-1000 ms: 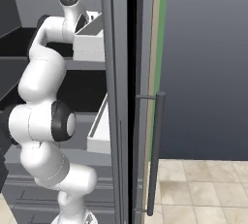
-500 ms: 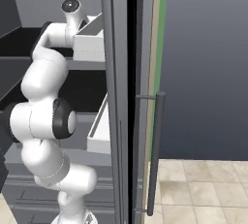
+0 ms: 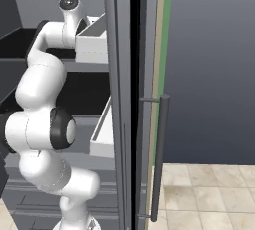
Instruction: Place one carrot and one steak in each tupperware on the nearby counter, to pack two identical lunches.
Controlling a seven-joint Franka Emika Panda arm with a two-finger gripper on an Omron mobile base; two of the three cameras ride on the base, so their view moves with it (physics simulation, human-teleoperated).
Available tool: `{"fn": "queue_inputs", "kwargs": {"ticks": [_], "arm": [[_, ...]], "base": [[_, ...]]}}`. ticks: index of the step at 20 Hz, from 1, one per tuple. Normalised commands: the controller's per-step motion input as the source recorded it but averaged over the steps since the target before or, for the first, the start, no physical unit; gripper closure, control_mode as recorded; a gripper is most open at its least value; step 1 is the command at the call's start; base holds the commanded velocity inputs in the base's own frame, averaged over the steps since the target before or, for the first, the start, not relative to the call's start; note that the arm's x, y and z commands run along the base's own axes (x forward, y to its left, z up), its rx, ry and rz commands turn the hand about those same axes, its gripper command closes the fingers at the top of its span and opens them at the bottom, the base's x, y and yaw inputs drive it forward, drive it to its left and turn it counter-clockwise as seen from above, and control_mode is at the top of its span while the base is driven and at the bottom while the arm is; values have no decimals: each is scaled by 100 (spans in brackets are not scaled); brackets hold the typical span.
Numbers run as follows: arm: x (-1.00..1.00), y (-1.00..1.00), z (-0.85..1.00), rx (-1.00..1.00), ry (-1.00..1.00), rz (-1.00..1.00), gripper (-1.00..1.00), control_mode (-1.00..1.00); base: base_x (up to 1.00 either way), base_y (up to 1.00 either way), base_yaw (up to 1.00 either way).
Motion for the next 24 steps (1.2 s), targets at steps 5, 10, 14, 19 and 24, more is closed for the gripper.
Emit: {"fn": "queue_inputs", "kwargs": {"ticks": [5, 10, 14, 19, 24], "arm": [[-100, 30, 0, 14, 0, -6, 100, -100], [-100, 30, 0, 18, 0, -10, 100, -100], [-100, 25, 0, 18, 0, -12, 100, -100], [-100, 25, -8, 11, 0, -15, 100, -100], [-100, 17, -38, 8, 2, -17, 100, -100]], "base": [[0, 0, 0], [0, 0, 0], [0, 0, 0], [0, 0, 0], [0, 0, 0]]}}
